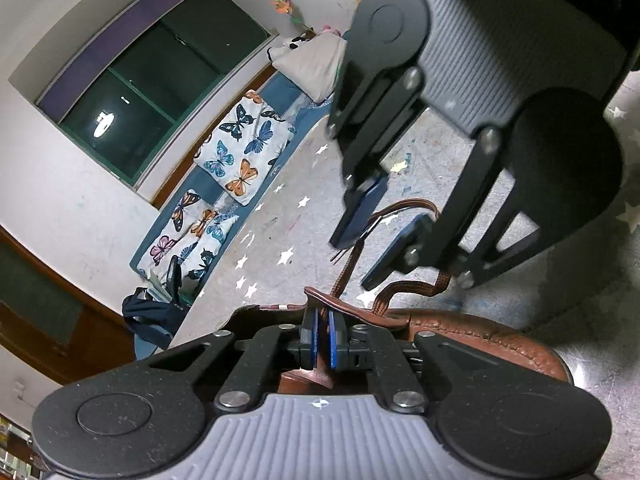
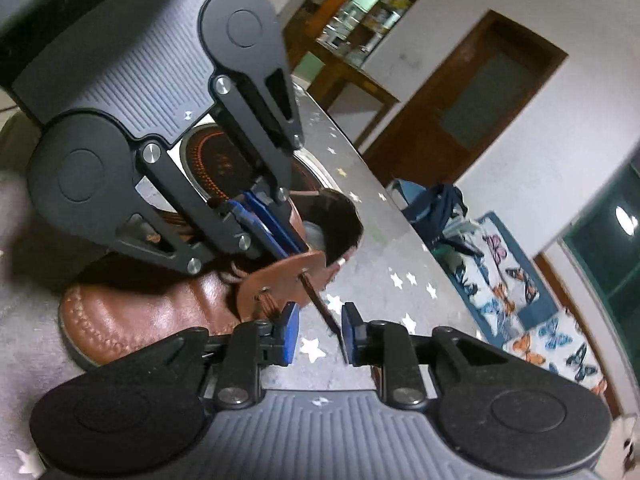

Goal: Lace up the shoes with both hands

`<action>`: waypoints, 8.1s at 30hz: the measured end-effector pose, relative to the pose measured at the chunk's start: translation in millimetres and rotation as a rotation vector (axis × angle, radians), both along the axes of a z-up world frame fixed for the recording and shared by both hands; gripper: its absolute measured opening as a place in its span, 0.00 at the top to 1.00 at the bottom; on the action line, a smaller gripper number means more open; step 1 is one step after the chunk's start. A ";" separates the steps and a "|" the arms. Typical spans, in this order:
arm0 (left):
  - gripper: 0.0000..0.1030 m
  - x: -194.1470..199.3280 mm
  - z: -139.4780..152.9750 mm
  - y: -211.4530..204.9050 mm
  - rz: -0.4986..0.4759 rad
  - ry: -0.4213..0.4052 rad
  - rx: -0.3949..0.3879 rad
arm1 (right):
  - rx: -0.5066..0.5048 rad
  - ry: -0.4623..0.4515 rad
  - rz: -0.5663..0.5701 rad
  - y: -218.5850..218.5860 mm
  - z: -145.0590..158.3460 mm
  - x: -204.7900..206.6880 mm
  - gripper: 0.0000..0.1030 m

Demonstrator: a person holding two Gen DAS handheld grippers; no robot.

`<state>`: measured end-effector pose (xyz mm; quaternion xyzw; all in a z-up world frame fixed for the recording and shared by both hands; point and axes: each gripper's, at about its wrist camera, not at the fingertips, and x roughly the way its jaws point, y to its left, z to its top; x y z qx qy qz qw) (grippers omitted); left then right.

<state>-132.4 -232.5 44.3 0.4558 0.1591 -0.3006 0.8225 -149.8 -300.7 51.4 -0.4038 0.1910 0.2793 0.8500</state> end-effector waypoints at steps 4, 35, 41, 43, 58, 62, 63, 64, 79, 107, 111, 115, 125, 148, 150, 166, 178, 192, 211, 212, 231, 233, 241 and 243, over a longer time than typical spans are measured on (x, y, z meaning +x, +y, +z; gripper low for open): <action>0.92 -2.6 2.2 3.8 0.015 0.008 -0.017 | -0.048 0.007 0.042 10.6 -8.4 9.6 0.94; 0.80 -21.8 13.2 75.6 0.210 0.253 -0.294 | 0.035 -0.419 -0.336 -49.7 115.6 57.0 0.99; 0.80 -21.8 10.2 72.7 0.206 0.249 -0.286 | 0.042 -0.434 -0.347 -53.6 125.2 64.6 0.99; 0.80 -21.3 10.2 72.9 0.207 0.252 -0.286 | 0.072 -0.421 -0.354 -56.3 127.1 69.3 0.99; 0.80 -20.5 14.3 69.2 0.202 0.248 -0.302 | 0.252 -0.173 -0.522 -102.5 104.0 126.9 0.79; 0.80 -19.9 14.4 66.6 0.199 0.246 -0.304 | 0.334 -0.124 -0.572 -122.5 98.1 135.4 0.69; 0.80 -19.6 14.6 66.1 0.199 0.247 -0.304 | 0.347 -0.118 -0.581 -126.0 96.6 136.9 0.65; 0.80 -19.4 14.6 65.8 0.199 0.246 -0.305 | 0.360 -0.112 -0.590 -129.4 95.2 138.3 0.63; 0.78 -21.4 14.3 64.5 0.197 0.239 -0.311 | 0.339 0.398 -0.565 -147.9 -12.3 109.1 0.65; 0.75 -24.0 12.2 60.5 0.239 0.243 -0.325 | 0.240 0.184 -0.780 -191.3 -31.8 30.3 0.98; 0.75 -23.6 16.0 64.6 0.246 0.266 -0.349 | 0.341 0.230 -0.806 -201.7 -23.9 31.1 0.92; 0.68 -24.1 19.0 66.1 0.261 0.279 -0.365 | 0.413 0.247 -0.817 -212.0 -18.6 32.9 0.84; 0.51 -25.3 33.4 75.0 0.307 0.283 -0.425 | 0.591 0.325 -0.892 -235.4 -31.0 56.7 0.77; 0.02 9.8 22.7 92.1 0.562 0.302 -0.462 | 0.371 -0.206 -0.692 -189.0 59.4 -0.8 0.98; 0.00 11.8 22.2 93.4 0.578 0.310 -0.469 | 0.307 -0.264 -0.672 -183.9 67.1 -4.7 0.98; 0.00 14.2 28.4 103.2 0.623 0.352 -0.514 | 0.147 -0.380 -0.617 -161.7 79.4 -1.6 0.99; 0.20 20.4 50.5 115.5 0.666 0.429 -0.713 | 0.098 -0.402 -0.517 -136.7 88.5 -2.1 0.99; 0.49 25.4 53.1 82.9 0.664 0.462 -0.798 | 0.094 -0.358 -0.323 -86.1 77.9 -17.0 0.99; 0.31 -0.9 44.7 43.2 0.629 0.320 -0.611 | 0.127 -0.422 -0.363 -98.2 92.3 -17.1 0.99; 0.25 -2.7 43.1 38.6 0.627 0.307 -0.590 | 0.131 -0.429 -0.375 -101.5 94.3 -17.3 0.99; 0.00 4.5 9.1 -18.0 0.749 0.225 -0.394 | 0.235 -0.546 -0.396 -127.6 125.9 -31.3 0.99; 0.00 5.7 7.0 -20.3 0.756 0.230 -0.387 | 0.242 -0.552 -0.391 -129.0 127.9 -32.4 0.99; 0.00 10.5 -1.9 -25.6 0.792 0.239 -0.352 | 0.249 -0.569 -0.371 -131.5 132.9 -34.8 0.99; 0.00 11.4 -2.4 -26.8 0.800 0.239 -0.349 | 0.247 -0.572 -0.366 -131.3 133.4 -34.4 0.99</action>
